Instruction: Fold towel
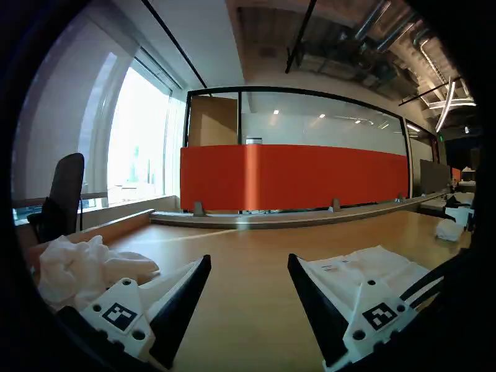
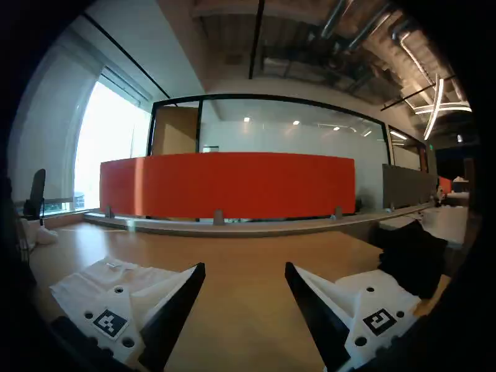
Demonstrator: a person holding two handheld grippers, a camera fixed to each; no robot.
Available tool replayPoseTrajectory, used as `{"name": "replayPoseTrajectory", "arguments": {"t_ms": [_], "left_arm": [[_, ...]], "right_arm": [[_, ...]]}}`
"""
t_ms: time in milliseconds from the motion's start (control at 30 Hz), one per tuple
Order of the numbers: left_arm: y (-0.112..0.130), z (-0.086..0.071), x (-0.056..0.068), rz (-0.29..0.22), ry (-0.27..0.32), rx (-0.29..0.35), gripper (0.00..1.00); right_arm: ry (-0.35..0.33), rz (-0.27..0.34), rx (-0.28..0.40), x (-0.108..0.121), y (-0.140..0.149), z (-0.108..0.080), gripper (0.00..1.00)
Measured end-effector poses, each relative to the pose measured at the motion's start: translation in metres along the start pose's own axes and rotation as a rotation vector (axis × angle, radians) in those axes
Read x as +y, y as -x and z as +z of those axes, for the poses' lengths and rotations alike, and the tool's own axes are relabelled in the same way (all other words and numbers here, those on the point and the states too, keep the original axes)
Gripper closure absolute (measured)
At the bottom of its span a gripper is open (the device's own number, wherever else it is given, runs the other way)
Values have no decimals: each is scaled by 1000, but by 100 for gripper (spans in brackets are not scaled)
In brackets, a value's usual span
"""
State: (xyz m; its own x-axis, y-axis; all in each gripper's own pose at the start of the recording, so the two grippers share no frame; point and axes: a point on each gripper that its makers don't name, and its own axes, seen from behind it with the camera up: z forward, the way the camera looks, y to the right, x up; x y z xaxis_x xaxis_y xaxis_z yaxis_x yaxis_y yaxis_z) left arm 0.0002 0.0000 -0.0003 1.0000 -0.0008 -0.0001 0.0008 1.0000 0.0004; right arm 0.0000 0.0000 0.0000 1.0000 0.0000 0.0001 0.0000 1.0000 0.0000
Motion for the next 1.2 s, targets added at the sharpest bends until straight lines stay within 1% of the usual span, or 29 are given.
{"name": "replayPoseTrajectory", "arguments": {"t_ms": [1000, 1100, 1200], "left_arm": [[0, 1, 0, 1, 2, 0, 8], [-1, -1, 1, 1, 5, -1, 8], [0, -5, -1, 0, 4, -8, 8]], "right_arm": [[-1, -1, 0, -1, -1, 0, 0], [-5, -8, 3, -3, 0, -1, 0], [-6, -24, 4, -4, -4, -7, 0]]}}
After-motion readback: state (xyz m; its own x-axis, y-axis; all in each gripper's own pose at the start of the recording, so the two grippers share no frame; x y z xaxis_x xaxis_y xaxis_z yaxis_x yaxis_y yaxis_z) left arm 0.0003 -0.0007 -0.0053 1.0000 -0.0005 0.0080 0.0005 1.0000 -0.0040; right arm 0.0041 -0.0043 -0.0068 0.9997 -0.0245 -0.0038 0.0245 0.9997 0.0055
